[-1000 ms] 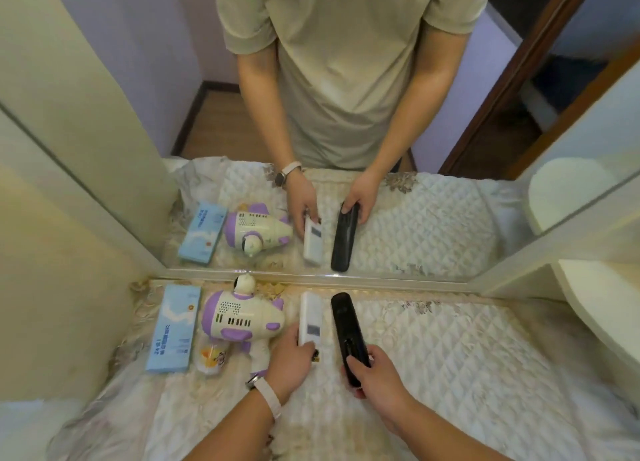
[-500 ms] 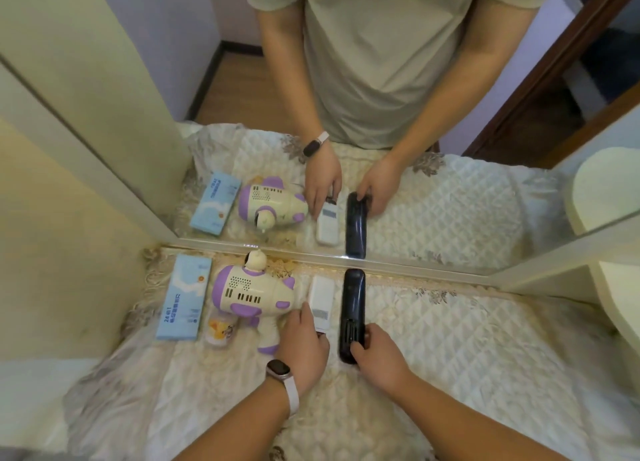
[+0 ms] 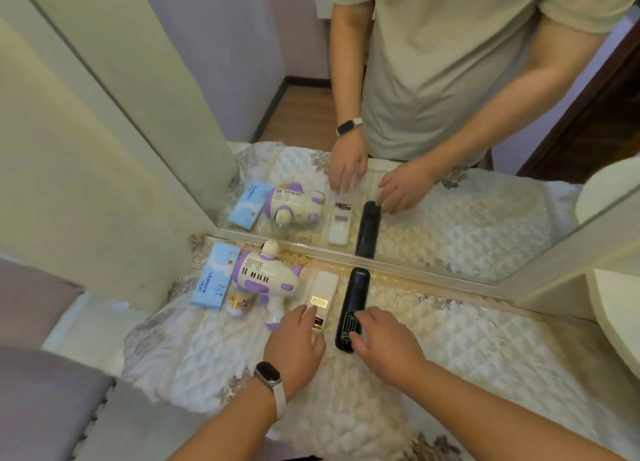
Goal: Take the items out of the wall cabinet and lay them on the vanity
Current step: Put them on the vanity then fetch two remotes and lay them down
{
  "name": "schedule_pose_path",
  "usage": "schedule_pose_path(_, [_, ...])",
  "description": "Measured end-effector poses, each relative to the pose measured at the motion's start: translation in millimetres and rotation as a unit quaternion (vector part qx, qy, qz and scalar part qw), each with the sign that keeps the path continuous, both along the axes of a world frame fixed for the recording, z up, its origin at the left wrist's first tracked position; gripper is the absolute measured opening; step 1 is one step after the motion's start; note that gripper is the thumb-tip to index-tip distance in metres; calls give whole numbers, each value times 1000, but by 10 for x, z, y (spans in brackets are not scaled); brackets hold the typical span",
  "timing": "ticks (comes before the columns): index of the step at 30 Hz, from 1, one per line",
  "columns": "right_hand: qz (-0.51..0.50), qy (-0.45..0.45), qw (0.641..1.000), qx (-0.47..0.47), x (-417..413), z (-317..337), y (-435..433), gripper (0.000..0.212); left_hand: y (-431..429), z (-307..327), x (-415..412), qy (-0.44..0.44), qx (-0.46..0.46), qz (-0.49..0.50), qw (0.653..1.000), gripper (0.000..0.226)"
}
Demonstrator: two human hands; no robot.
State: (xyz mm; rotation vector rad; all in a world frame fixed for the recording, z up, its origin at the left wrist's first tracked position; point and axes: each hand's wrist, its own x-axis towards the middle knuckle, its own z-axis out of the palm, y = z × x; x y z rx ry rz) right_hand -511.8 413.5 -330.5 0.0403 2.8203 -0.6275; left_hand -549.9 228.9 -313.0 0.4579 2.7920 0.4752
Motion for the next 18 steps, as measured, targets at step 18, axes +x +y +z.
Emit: schedule_pose_path(18, [400, 204, 894, 13, 298, 676, -1121, 36, -1147, 756, 1615, 167, -108, 196, 960, 43])
